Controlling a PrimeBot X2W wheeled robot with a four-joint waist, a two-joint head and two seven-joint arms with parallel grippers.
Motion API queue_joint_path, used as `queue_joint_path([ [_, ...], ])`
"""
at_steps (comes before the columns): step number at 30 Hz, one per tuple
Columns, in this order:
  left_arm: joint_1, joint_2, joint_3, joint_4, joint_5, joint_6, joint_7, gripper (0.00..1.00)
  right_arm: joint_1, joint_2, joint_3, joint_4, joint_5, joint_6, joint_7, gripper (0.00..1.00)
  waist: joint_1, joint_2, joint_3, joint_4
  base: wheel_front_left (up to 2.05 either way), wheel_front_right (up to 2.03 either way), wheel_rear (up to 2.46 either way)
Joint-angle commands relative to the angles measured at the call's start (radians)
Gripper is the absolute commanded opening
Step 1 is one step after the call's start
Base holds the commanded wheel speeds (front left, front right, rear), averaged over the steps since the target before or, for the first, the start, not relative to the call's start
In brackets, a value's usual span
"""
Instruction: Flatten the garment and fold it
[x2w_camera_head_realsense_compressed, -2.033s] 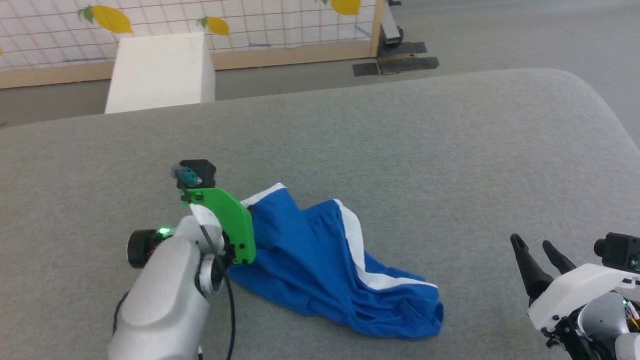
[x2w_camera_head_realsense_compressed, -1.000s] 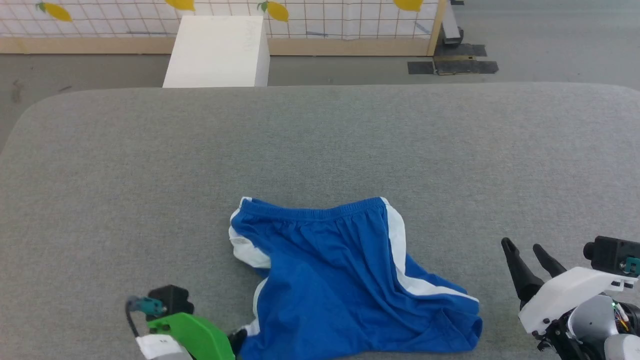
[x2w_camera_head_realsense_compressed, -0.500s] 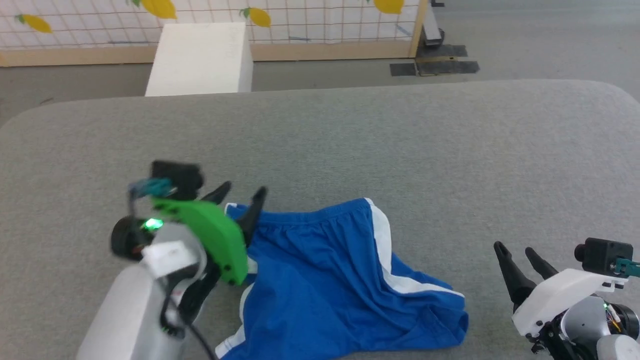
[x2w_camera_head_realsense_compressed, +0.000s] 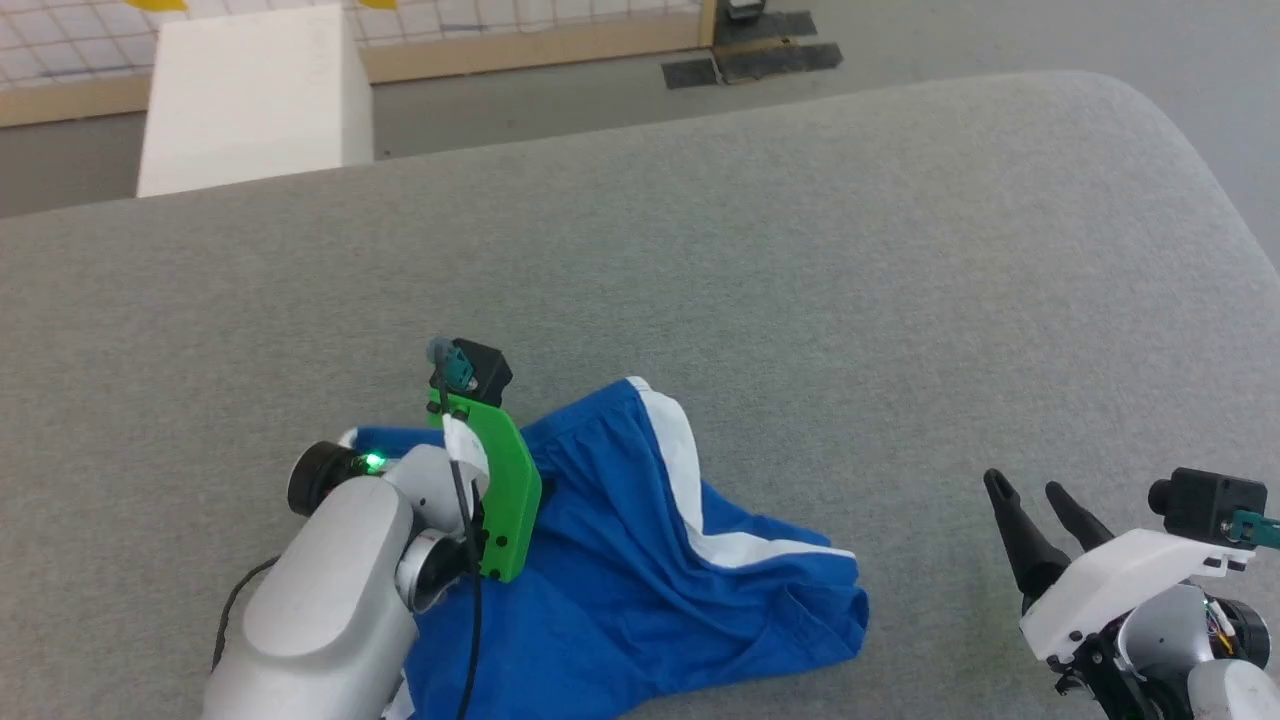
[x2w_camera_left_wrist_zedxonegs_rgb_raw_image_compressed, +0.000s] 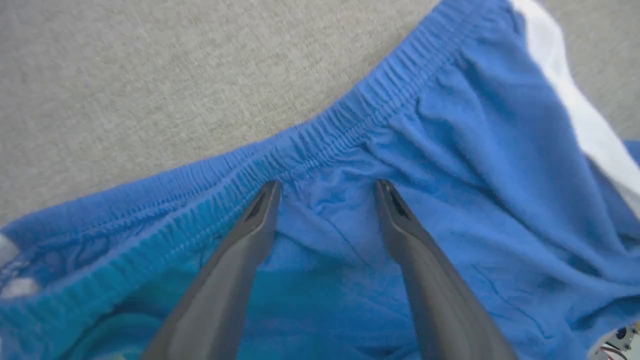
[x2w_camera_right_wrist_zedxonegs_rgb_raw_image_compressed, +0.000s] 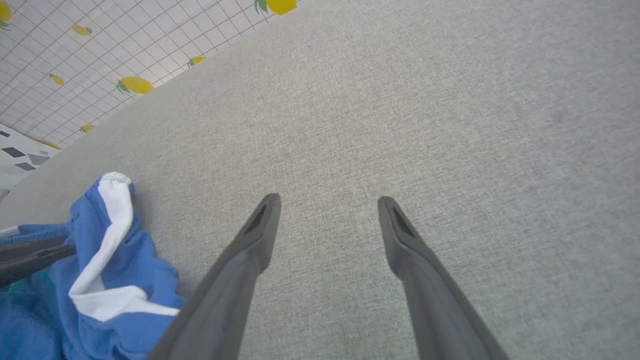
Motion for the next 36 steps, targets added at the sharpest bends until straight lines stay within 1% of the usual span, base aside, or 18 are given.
queue_joint_path([
  [1, -0.018, 0.005, -0.003, 0.017, 0.003, -0.006, 0.000, 1.00, -0.017, 0.000, 0.001, 0.004, 0.006, -0.001, -0.008, 1.00, 0.0000, 0.0000, 0.032, -0.031, 0.00, 0.00, 0.00],
  [4, -0.012, -0.004, -0.019, 0.068, -0.005, -0.011, 0.014, 1.00, -0.020, 0.000, 0.003, 0.011, 0.009, -0.001, -0.015, 1.00, 0.0000, 0.0000, 0.038, -0.032, 0.00, 0.00, 0.00],
  [5, -0.011, -0.010, -0.025, 0.078, -0.011, -0.014, 0.018, 0.47, -0.022, 0.000, 0.003, 0.013, 0.011, -0.001, -0.018, 1.00, 0.0000, 0.0000, 0.040, -0.031, 0.00, 0.00, 0.00],
  [6, -0.010, -0.016, -0.029, 0.084, -0.016, -0.016, 0.017, 0.00, -0.023, 0.000, 0.003, 0.015, 0.012, -0.001, -0.020, 1.00, 0.0000, 0.0000, 0.042, -0.030, 0.00, 0.00, 0.00],
  [8, -0.011, -0.023, -0.033, 0.096, -0.024, -0.019, 0.007, 0.00, -0.029, 0.000, 0.007, 0.018, 0.014, -0.001, -0.023, 1.00, 0.0000, 0.0000, 0.044, -0.025, 0.00, 0.00, 0.00],
  [10, -0.018, -0.026, -0.019, 0.105, -0.023, -0.001, -0.027, 0.00, -0.036, 0.000, 0.012, 0.021, 0.015, -0.001, -0.026, 1.00, 0.0000, 0.0000, 0.044, -0.018, 0.00, 0.00, 0.00],
  [12, -0.033, -0.029, 0.009, 0.110, -0.022, 0.031, -0.084, 0.00, -0.040, 0.000, 0.013, 0.023, 0.015, -0.001, -0.030, 1.00, 0.0000, 0.0000, 0.042, -0.009, 0.00, 0.00, 0.00],
  [14, -0.051, -0.029, 0.050, 0.112, -0.025, 0.072, -0.152, 0.00, -0.040, 0.000, 0.013, 0.025, 0.013, -0.001, -0.031, 1.00, 0.0000, 0.0000, 0.036, 0.003, 0.00, 0.00, 0.00],
  [17, -0.067, -0.023, 0.141, 0.110, -0.051, 0.149, -0.255, 0.00, -0.036, 0.000, 0.014, 0.029, 0.012, -0.001, -0.032, 1.00, 0.0000, 0.0000, 0.024, 0.018, 0.00, 0.00, 0.00],
  [19, -0.064, -0.009, 0.206, 0.101, -0.077, 0.191, -0.315, 0.00, -0.033, 0.000, 0.014, 0.031, 0.011, -0.001, -0.033, 1.00, 0.0000, 0.0000, 0.014, 0.027, 0.00, 0.00, 0.00],
  [22, -0.029, 0.014, 0.293, 0.083, -0.122, 0.234, -0.373, 0.00, -0.025, 0.000, 0.009, 0.031, 0.009, -0.001, -0.034, 1.00, 0.0000, 0.0000, 0.002, 0.044, 0.00, 0.00, 0.00],
  [25, 0.044, 0.034, 0.372, 0.063, -0.164, 0.277, -0.413, 0.00, -0.018, 0.000, 0.004, 0.030, 0.007, -0.001, -0.034, 1.00, 0.0000, 0.0000, -0.011, 0.061, 0.00, 0.00, 0.00],
  [29, 0.162, 0.029, 0.440, 0.046, -0.215, 0.314, -0.437, 0.00, -0.010, 0.000, 0.000, 0.026, 0.006, -0.001, -0.031, 1.00, 0.0000, 0.0000, -0.028, 0.083, 0.00, 0.00, 0.00],
  [31, 0.206, 0.015, 0.447, 0.036, -0.233, 0.310, -0.435, 0.00, -0.005, 0.000, -0.001, 0.024, 0.005, -0.001, -0.028, 1.00, 0.0000, 0.0000, -0.036, 0.097, 0.00, 0.00, 0.00],
  [32, 0.219, 0.010, 0.445, 0.029, -0.238, 0.306, -0.434, 0.03, -0.003, 0.000, -0.001, 0.023, 0.004, -0.001, -0.026, 1.00, 0.0000, 0.0000, -0.039, 0.103, 0.00, 0.00, 0.00],
  [33, 0.228, 0.001, 0.446, 0.016, -0.247, 0.297, -0.439, 0.50, -0.001, 0.000, -0.001, 0.022, 0.003, -0.001, -0.023, 1.00, 0.0000, 0.0000, -0.043, 0.111, 0.00, 0.00, 0.00],
  [34, 0.231, -0.004, 0.448, 0.002, -0.251, 0.292, -0.449, 1.00, 0.000, 0.000, 0.000, 0.020, 0.001, -0.001, -0.021, 1.00, 0.0000, 0.0000, -0.045, 0.117, 0.00, 0.00, 0.00],
  [36, 0.227, -0.008, 0.446, -0.039, -0.247, 0.272, -0.486, 1.00, 0.000, 0.000, 0.004, 0.015, -0.001, -0.001, -0.017, 1.00, 0.0000, 0.0000, -0.050, 0.130, 0.00, 0.00, 0.00],
])
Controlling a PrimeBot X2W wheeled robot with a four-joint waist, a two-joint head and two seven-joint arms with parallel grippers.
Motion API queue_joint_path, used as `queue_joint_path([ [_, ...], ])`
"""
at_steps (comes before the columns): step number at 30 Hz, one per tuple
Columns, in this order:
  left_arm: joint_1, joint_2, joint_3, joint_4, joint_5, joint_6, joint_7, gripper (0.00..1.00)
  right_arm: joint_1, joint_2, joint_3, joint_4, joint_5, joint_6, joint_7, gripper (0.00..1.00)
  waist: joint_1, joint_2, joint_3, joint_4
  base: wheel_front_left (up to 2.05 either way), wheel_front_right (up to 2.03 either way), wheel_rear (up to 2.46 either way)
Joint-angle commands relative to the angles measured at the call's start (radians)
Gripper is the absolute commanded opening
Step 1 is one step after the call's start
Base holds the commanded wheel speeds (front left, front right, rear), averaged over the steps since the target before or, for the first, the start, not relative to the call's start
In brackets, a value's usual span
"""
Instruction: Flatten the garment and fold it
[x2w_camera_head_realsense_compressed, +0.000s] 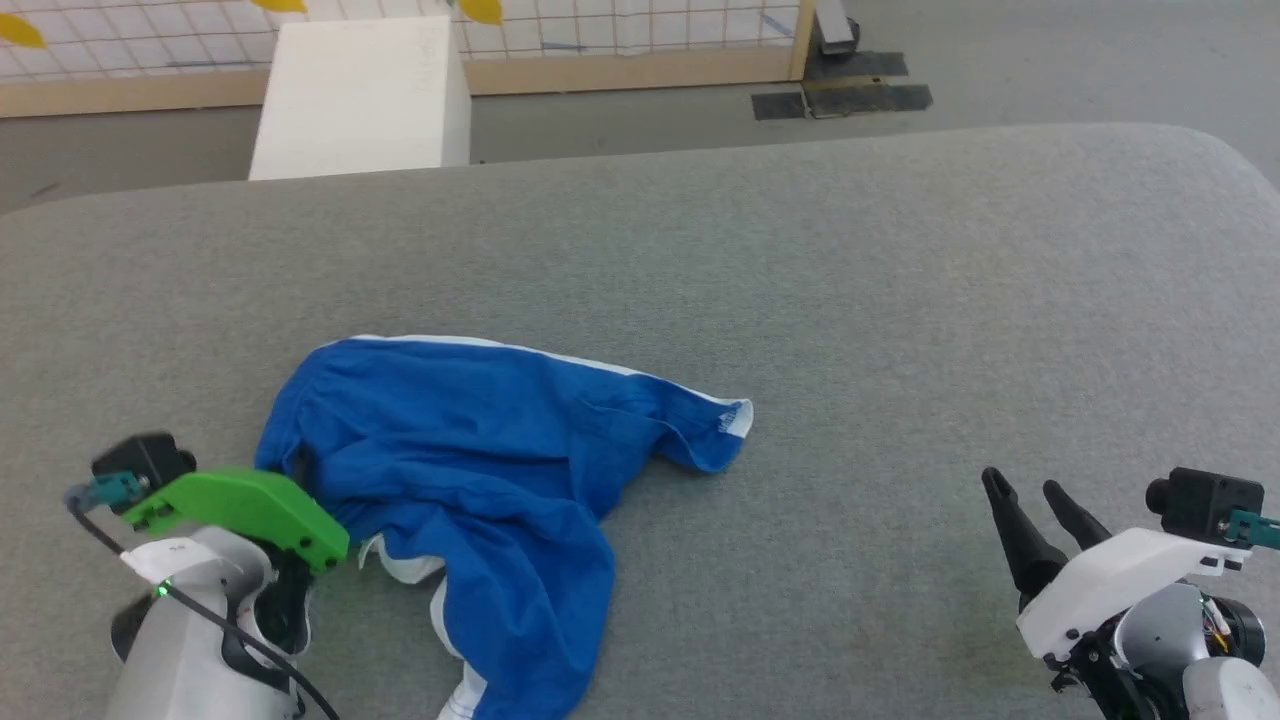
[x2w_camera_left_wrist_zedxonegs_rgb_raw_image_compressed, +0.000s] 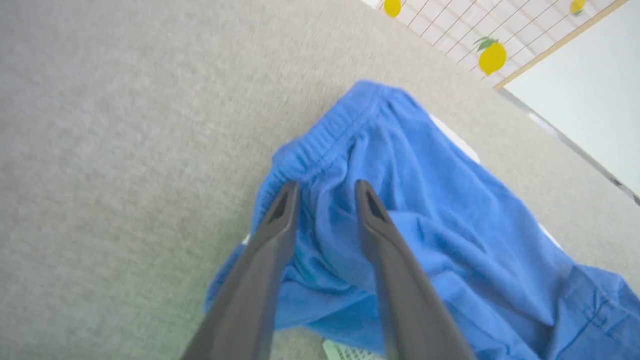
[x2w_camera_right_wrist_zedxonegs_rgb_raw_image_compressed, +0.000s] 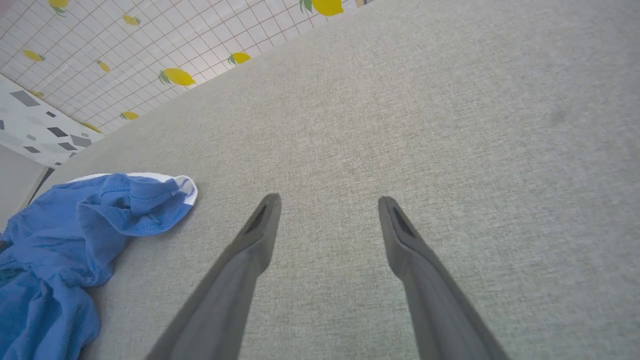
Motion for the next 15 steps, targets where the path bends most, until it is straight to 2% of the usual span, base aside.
queue_joint_path([
  [1, -0.007, 0.004, 0.003, -0.032, 0.011, -0.019, -0.044, 1.00, 0.006, 0.000, 0.005, -0.009, -0.006, -0.001, 0.005, 1.00, 0.0000, 0.0000, -0.016, 0.024, 0.00, 0.00, 0.00],
  [3, -0.012, 0.016, -0.015, -0.092, 0.058, -0.046, -0.133, 1.00, -0.001, 0.000, 0.015, -0.018, -0.010, -0.001, 0.012, 1.00, 0.0000, 0.0000, -0.022, 0.033, 0.00, 0.00, 0.00],
  [8, 0.059, 0.044, -0.075, -0.224, 0.233, -0.052, -0.388, 1.00, -0.048, 0.000, 0.082, -0.040, -0.043, -0.001, 0.060, 1.00, 0.0000, 0.0000, -0.031, 0.040, 0.00, 0.00, 0.00],
  [10, 0.102, 0.038, -0.102, -0.249, 0.277, -0.047, -0.421, 1.00, -0.077, 0.000, 0.120, -0.030, -0.058, -0.001, 0.105, 1.00, 0.0000, 0.0000, -0.031, 0.042, 0.00, 0.00, 0.00],
  [11, 0.154, 0.007, -0.115, -0.260, 0.296, -0.031, -0.440, 1.00, -0.136, 0.000, 0.182, 0.003, -0.103, -0.001, 0.164, 1.00, 0.0000, 0.0000, -0.028, 0.051, 0.00, 0.00, 0.00],
  [15, 0.186, -0.045, -0.121, -0.280, 0.300, -0.022, -0.451, 1.00, -0.232, 0.000, 0.270, 0.084, -0.172, -0.001, 0.229, 1.00, 0.0000, 0.0000, -0.011, 0.079, 0.00, 0.00, 0.00],
])
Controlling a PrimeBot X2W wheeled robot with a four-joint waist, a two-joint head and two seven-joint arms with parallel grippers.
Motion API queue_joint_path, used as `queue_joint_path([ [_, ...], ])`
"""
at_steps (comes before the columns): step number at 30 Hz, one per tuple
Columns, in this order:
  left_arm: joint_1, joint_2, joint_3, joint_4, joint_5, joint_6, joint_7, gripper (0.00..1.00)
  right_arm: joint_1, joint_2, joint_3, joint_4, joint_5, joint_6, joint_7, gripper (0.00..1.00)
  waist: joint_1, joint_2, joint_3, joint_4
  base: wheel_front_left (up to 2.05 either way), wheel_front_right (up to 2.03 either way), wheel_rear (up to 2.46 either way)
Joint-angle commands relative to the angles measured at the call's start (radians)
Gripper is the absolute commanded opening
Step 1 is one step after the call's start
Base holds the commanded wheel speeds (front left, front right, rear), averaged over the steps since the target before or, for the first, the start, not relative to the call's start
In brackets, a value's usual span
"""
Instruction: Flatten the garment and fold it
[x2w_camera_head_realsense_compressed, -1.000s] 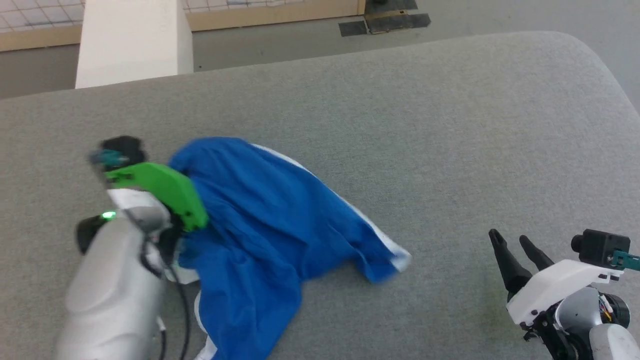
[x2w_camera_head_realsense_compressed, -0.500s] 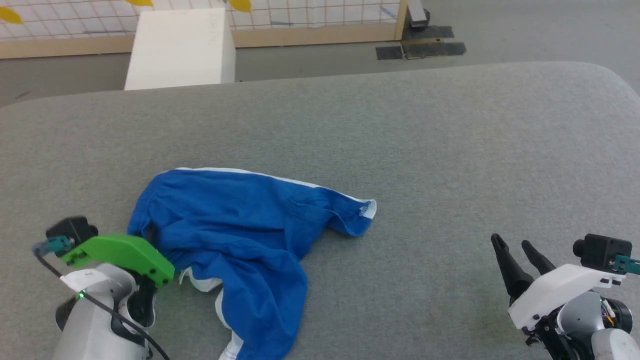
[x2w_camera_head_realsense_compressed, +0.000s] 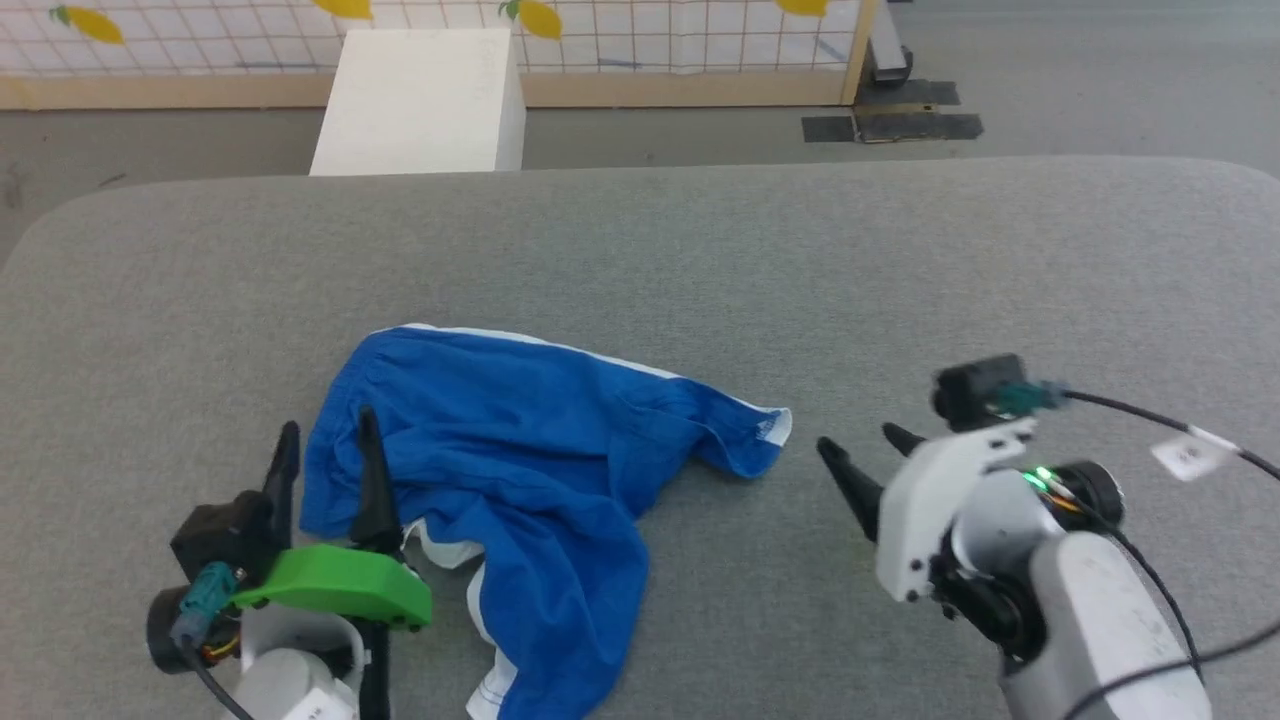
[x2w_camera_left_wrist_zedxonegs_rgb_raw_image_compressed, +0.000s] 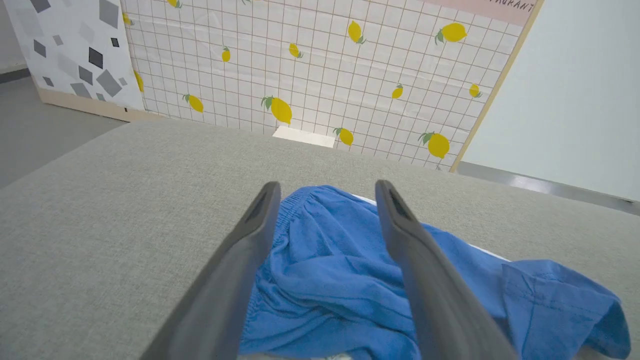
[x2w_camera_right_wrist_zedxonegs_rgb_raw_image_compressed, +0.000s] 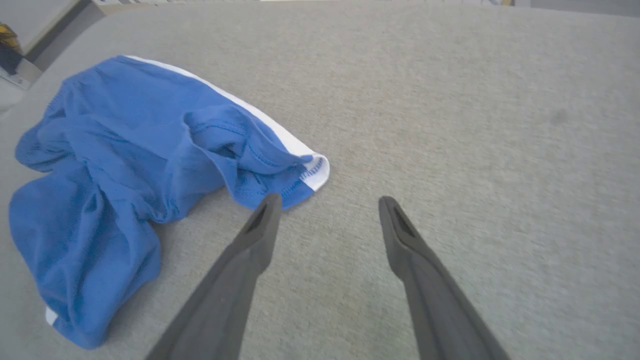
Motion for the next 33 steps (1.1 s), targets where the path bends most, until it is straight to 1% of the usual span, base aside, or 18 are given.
queue_joint_path([
  [1, 0.011, -0.008, -0.001, -0.008, 0.006, 0.001, -0.008, 1.00, -0.033, 0.000, 0.016, 0.029, -0.008, -0.002, 0.014, 1.00, 0.0000, 0.0000, 0.018, 0.022, 0.00, 0.00, 0.00],
  [3, 0.007, -0.024, -0.005, -0.009, 0.009, -0.004, -0.010, 1.00, -0.068, 0.000, 0.038, 0.080, -0.044, -0.002, 0.033, 1.00, 0.0000, 0.0000, 0.032, 0.045, 0.00, 0.00, 0.00],
  [6, -0.009, -0.038, -0.009, -0.010, 0.017, -0.014, -0.011, 1.00, -0.111, 0.000, 0.051, 0.148, -0.079, -0.002, 0.033, 1.00, 0.0000, 0.0000, 0.058, 0.070, 0.00, 0.00, 0.00],
  [10, -0.034, -0.055, -0.004, -0.014, 0.033, -0.029, -0.012, 1.00, -0.163, 0.000, 0.046, 0.222, -0.113, -0.002, -0.002, 1.00, 0.0000, 0.0000, 0.095, 0.097, 0.00, 0.00, 0.00],
  [13, -0.043, -0.069, 0.003, -0.013, 0.045, -0.040, -0.012, 1.00, -0.189, 0.000, 0.052, 0.275, -0.118, -0.002, -0.030, 1.00, 0.0000, 0.0000, 0.113, 0.110, 0.00, 0.00, 0.00],
  [17, -0.048, -0.081, 0.012, -0.007, 0.059, -0.055, -0.012, 1.00, -0.200, 0.000, 0.074, 0.340, -0.116, -0.002, -0.036, 1.00, 0.0000, 0.0000, 0.125, 0.116, 0.00, 0.00, 0.00],
  [18, -0.049, -0.084, 0.014, -0.006, 0.061, -0.058, -0.012, 1.00, -0.201, 0.000, 0.076, 0.351, -0.112, -0.002, -0.037, 0.45, 0.0000, 0.0000, 0.126, 0.115, 0.00, 0.00, 0.00],
  [19, -0.049, -0.087, 0.017, -0.003, 0.063, -0.062, -0.012, 1.00, -0.203, 0.000, 0.078, 0.361, -0.108, -0.002, -0.040, 0.11, 0.0000, 0.0000, 0.128, 0.114, 0.00, 0.00, 0.00],
  [20, -0.049, -0.089, 0.020, -0.002, 0.065, -0.064, -0.012, 1.00, -0.205, 0.000, 0.076, 0.368, -0.103, -0.002, -0.044, 0.00, 0.0000, 0.0000, 0.128, 0.112, 0.00, 0.00, 0.00],
  [24, -0.044, -0.098, 0.035, 0.003, 0.071, -0.071, -0.012, 1.00, -0.209, 0.000, 0.044, 0.387, -0.104, -0.002, -0.068, 0.00, 0.0000, 0.0000, 0.124, 0.099, 0.00, 0.00, 0.00],
  [26, -0.044, -0.102, 0.041, 0.006, 0.074, -0.074, -0.012, 1.00, -0.210, -0.016, 0.020, 0.383, -0.108, -0.002, -0.079, 0.00, 0.0000, 0.0000, 0.121, 0.094, 0.00, 0.00, 0.00],
  [29, -0.045, -0.108, 0.049, 0.009, 0.078, -0.081, -0.012, 1.00, -0.212, -0.075, -0.031, 0.367, -0.106, -0.002, -0.084, 0.00, 0.0000, 0.0000, 0.117, 0.089, 0.00, 0.00, 0.00],
  [33, -0.048, -0.111, 0.058, 0.010, 0.086, -0.091, -0.012, 1.00, -0.224, -0.169, -0.139, 0.347, -0.132, -0.002, -0.080, 0.00, 0.0000, 0.0000, 0.115, 0.088, 0.00, 0.00, 0.00],
])
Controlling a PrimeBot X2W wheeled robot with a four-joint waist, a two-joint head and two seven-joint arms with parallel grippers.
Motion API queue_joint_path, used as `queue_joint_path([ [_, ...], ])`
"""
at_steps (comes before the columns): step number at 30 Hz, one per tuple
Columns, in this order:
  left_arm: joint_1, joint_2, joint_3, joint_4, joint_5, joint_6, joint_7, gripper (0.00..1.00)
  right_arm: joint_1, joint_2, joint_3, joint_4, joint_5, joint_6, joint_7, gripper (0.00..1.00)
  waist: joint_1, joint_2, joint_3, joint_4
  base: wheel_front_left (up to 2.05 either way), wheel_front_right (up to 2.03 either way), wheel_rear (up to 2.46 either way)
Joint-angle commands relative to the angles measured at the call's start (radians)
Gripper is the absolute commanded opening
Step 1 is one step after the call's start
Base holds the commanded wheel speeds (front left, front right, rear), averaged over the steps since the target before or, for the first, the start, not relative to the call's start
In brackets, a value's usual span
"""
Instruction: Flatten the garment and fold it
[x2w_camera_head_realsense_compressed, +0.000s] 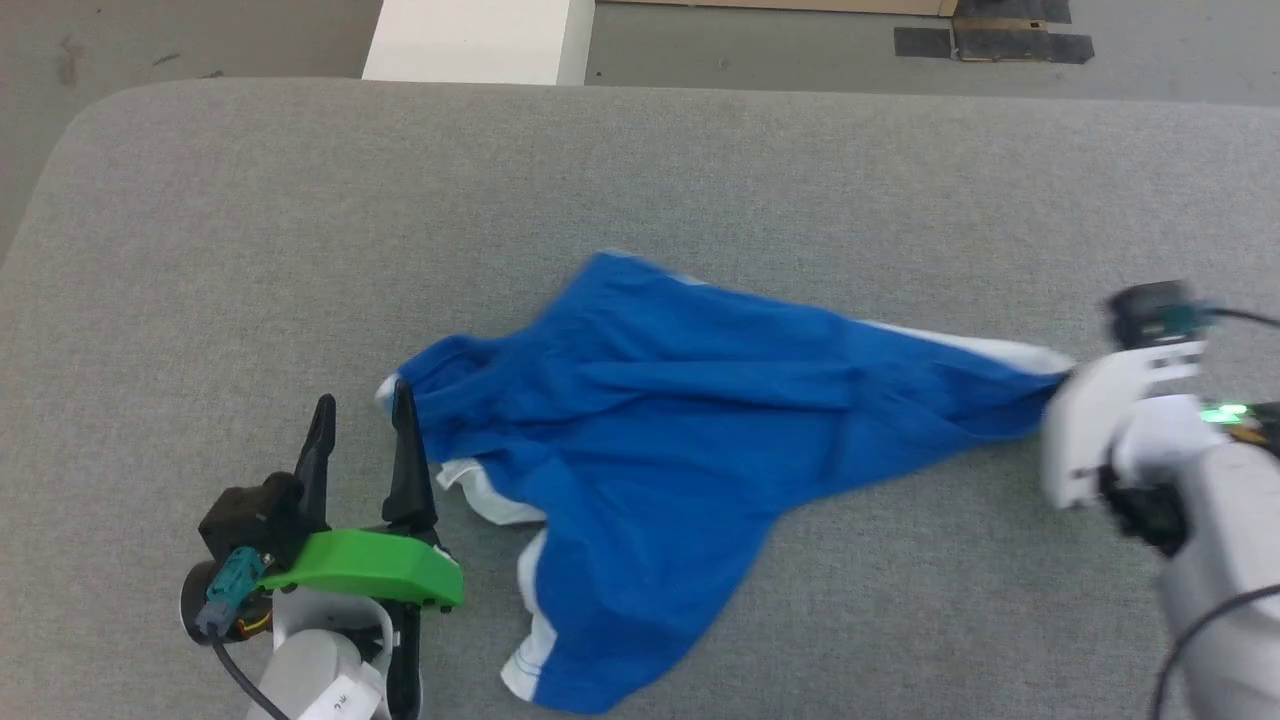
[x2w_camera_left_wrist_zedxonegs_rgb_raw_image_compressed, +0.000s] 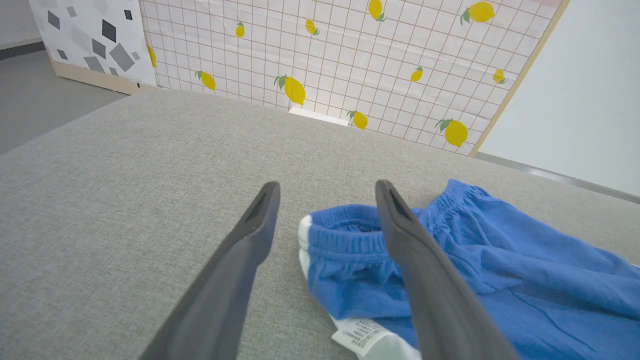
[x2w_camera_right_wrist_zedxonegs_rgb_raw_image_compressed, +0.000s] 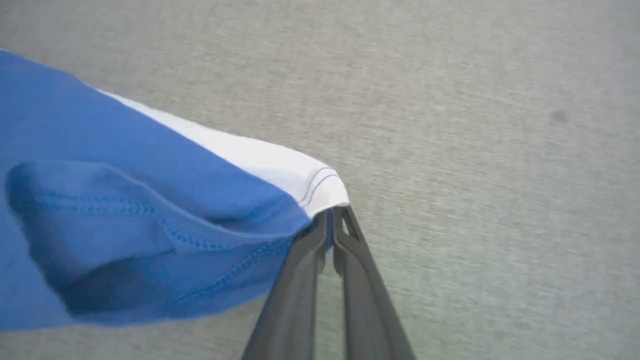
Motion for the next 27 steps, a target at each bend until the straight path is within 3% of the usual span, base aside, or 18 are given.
queue_joint_path([
  [1, -0.020, -0.006, 0.006, 0.003, 0.010, -0.008, -0.005, 1.00, -0.006, -0.024, -0.042, -0.008, -0.018, -0.002, 0.000, 0.00, 0.0000, -0.0001, 0.000, -0.001, 0.00, 0.00, 0.00],
  [4, -0.023, -0.007, 0.014, 0.006, 0.015, -0.014, -0.005, 1.00, -0.003, -0.043, -0.087, -0.005, -0.041, -0.002, 0.013, 0.00, 0.0000, -0.0001, -0.002, -0.001, 0.00, 0.00, 0.00],
  [5, -0.023, -0.007, 0.016, 0.008, 0.017, -0.016, -0.005, 1.00, 0.001, -0.041, -0.096, -0.005, -0.042, -0.002, 0.013, 0.22, 0.0000, -0.0001, -0.004, -0.001, 0.00, 0.00, 0.00],
  [6, -0.023, -0.008, 0.019, 0.011, 0.018, -0.017, -0.005, 1.00, 0.005, -0.036, -0.106, -0.005, -0.040, -0.002, 0.012, 0.99, 0.0000, -0.0001, -0.008, -0.003, 0.00, 0.00, 0.00],
  [10, -0.014, -0.009, 0.024, 0.025, 0.020, -0.025, -0.005, 1.00, 0.034, 0.001, -0.167, -0.047, -0.013, -0.002, -0.033, 1.00, 0.0000, -0.0001, -0.032, -0.010, 0.00, 0.00, 0.00],
  [18, 0.010, 0.005, 0.032, 0.045, 0.020, -0.035, -0.005, 1.00, 0.239, 0.141, -0.310, -0.324, 0.054, -0.002, -0.142, 1.00, 0.0000, -0.0001, -0.110, -0.052, 0.00, 0.00, 0.00],
  [24, 0.006, 0.015, 0.028, 0.040, 0.008, -0.040, 0.025, 1.00, 0.412, 0.162, -0.298, -0.447, 0.187, -0.002, -0.164, 1.00, 0.0000, -0.0001, -0.136, -0.108, 0.00, 0.00, 0.00],
  [27, -0.062, 0.022, 0.005, 0.040, 0.002, -0.051, 0.102, 1.00, 0.449, 0.162, -0.279, -0.475, 0.217, -0.002, -0.183, 1.00, 0.0000, -0.0001, -0.125, -0.132, 0.00, 0.00, 0.00],
])
